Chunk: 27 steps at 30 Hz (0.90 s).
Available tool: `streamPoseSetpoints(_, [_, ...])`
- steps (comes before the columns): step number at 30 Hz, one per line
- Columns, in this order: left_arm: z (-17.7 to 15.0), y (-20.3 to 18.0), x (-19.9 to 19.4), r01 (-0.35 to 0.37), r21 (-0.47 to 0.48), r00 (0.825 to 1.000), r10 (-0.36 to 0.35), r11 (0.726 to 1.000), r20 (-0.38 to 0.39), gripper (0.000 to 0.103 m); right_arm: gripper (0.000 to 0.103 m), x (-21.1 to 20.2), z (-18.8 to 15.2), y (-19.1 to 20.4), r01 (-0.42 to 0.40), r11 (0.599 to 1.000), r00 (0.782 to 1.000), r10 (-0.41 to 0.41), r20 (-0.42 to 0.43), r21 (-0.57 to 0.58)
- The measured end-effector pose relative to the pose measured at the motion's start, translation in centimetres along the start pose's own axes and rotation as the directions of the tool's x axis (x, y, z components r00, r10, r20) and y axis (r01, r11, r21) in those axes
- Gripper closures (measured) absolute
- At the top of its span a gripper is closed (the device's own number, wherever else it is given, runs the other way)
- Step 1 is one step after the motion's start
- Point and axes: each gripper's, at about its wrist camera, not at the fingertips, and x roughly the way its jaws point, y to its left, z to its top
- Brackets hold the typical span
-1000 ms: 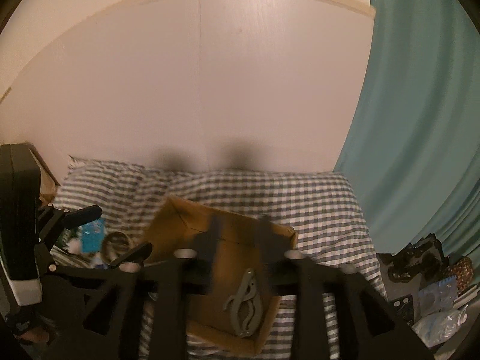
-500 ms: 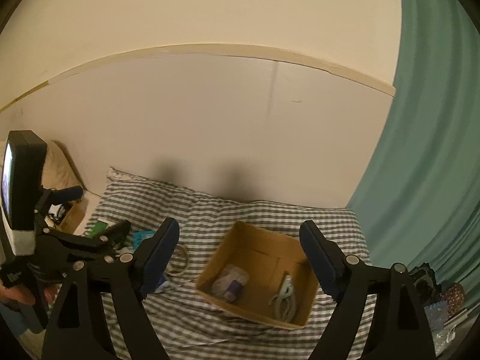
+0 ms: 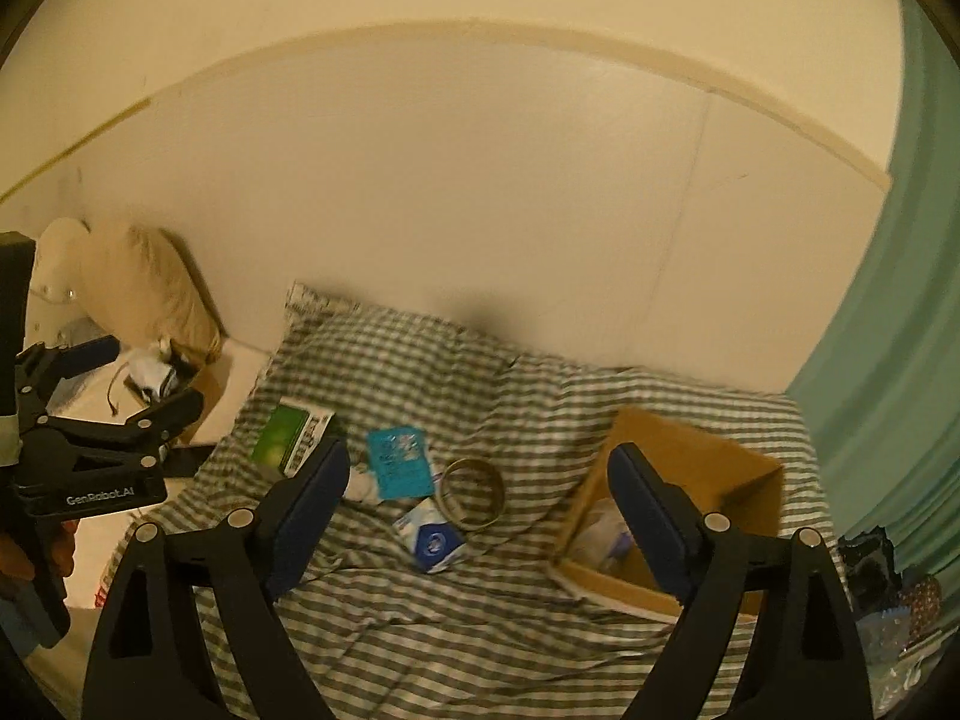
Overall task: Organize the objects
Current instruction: 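Grasp the green medicine box with left tool while right tool grasps tape roll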
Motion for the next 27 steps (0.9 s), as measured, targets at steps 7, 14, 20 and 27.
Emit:
streamPoseSetpoints(7, [-3.6,0.9,5.9,-0.035,0.026,0.997,0.037,0.999,-0.071,0.0,0.015,7.6,-3.0,2.4,-0.004,0.999,0.994,0.008,-0.111,0.033])
streamPoseSetpoints(14, [-7.0,0.5,11.6,-0.005,0.022,0.988,0.009,1.0,-0.157,0.0,0.015,15.8,-5.5,3.0,0.006,0.998,0.974,0.007,-0.226,0.056])
streamPoseSetpoints(20, [-6.6,-0.3,14.3,0.034,-0.003,0.984,-0.034,0.999,-0.176,0.0,0.015,20.6,-6.0,1.7,0.02,0.997,0.961,0.002,-0.276,0.08])
streamPoseSetpoints(27, [-5.4,-1.6,16.1,0.024,0.002,0.987,-0.024,1.0,-0.157,0.0,0.015,24.9,-6.2,0.2,0.012,0.993,0.949,0.025,-0.315,0.115])
